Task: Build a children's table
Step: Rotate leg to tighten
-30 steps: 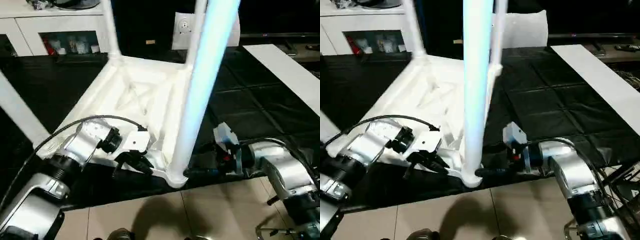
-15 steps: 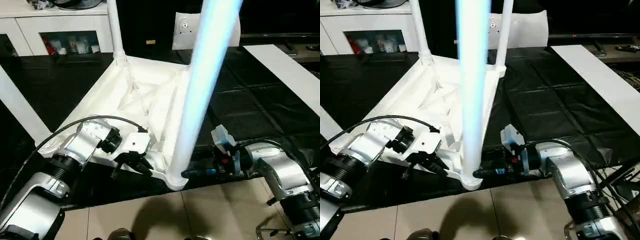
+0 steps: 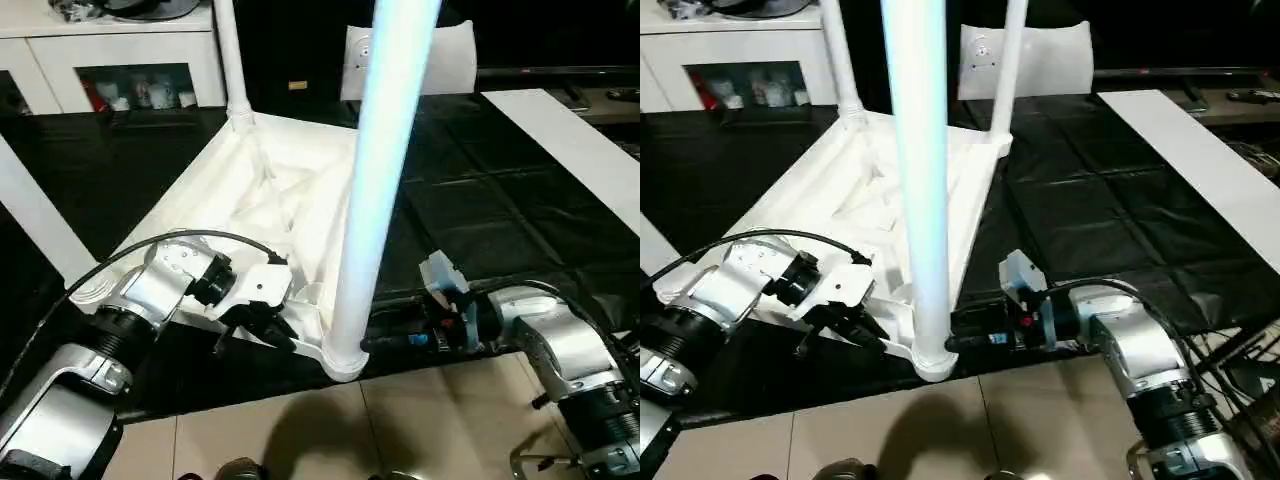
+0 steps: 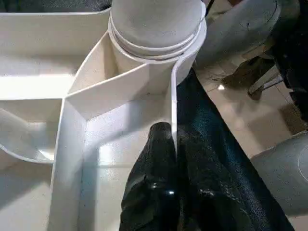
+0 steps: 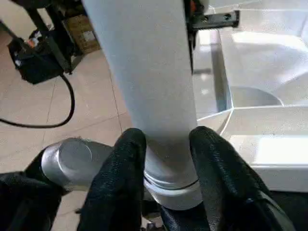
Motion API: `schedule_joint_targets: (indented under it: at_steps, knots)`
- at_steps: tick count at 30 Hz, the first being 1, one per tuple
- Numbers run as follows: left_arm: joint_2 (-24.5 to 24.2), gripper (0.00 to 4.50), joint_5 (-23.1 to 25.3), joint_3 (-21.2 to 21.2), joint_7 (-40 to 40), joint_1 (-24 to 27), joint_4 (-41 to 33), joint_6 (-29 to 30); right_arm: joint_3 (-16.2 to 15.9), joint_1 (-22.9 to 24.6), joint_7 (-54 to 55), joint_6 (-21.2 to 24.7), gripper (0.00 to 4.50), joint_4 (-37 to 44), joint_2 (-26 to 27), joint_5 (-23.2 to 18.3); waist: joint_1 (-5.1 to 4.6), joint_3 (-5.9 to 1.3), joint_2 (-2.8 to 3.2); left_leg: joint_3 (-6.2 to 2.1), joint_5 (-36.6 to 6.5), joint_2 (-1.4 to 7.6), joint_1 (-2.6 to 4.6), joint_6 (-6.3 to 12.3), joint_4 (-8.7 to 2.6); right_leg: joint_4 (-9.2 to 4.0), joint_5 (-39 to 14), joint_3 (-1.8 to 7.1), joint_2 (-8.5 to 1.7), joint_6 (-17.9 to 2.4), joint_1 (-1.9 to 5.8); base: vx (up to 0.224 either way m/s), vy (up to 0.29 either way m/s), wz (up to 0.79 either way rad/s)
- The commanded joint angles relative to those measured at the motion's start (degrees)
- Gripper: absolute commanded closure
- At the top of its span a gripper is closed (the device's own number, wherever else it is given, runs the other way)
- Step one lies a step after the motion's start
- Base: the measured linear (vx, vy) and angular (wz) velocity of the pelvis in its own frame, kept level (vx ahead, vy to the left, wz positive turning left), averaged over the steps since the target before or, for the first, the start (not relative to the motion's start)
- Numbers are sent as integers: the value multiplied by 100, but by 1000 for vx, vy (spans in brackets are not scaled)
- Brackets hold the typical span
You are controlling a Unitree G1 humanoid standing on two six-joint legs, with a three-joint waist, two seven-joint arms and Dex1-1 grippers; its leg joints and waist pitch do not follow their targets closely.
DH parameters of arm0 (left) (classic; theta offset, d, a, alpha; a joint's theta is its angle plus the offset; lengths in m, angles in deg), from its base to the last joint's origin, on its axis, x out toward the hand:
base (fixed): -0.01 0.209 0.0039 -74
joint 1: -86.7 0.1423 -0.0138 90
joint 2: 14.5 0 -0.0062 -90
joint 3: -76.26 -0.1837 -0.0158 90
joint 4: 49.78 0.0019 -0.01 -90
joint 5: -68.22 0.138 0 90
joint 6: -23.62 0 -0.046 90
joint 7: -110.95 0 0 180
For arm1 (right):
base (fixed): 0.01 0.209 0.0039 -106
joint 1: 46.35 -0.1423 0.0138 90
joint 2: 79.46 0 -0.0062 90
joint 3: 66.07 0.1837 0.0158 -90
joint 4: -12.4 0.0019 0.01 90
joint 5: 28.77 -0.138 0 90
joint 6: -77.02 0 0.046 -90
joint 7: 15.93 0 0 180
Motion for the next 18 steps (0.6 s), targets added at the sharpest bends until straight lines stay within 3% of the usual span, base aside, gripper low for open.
schedule_joint_targets:
  at_steps: [1,10,16,18]
  knots:
    - [201,450,-13,-190,78,-20,-91,-128,-115,-149,84,73,251,146,112,-103,-18,-374,-23,-97,-1850,231,149,-22,-431,-478,-2135,189,-290,-1140,198,0,0,0]
    - [222,450,17,-170,41,-36,-50,-148,-156,-153,214,-146,184,120,194,57,-14,-380,-21,-90,-1809,232,151,-24,-428,-461,-1946,192,-289,-1184,192,0,0,0]
    - [231,450,36,-158,34,-34,-38,-157,-168,-165,260,-147,184,97,272,50,1,-386,-12,-88,-1792,236,157,-22,-437,-436,-1735,192,-277,-1242,197,0,0,0]
    - [226,450,38,-155,36,-35,-33,-161,-161,-165,229,-80,211,103,276,-7,3,-383,-12,-87,-1809,234,152,-14,-437,-442,-1774,190,-282,-1230,200,0,0,0]
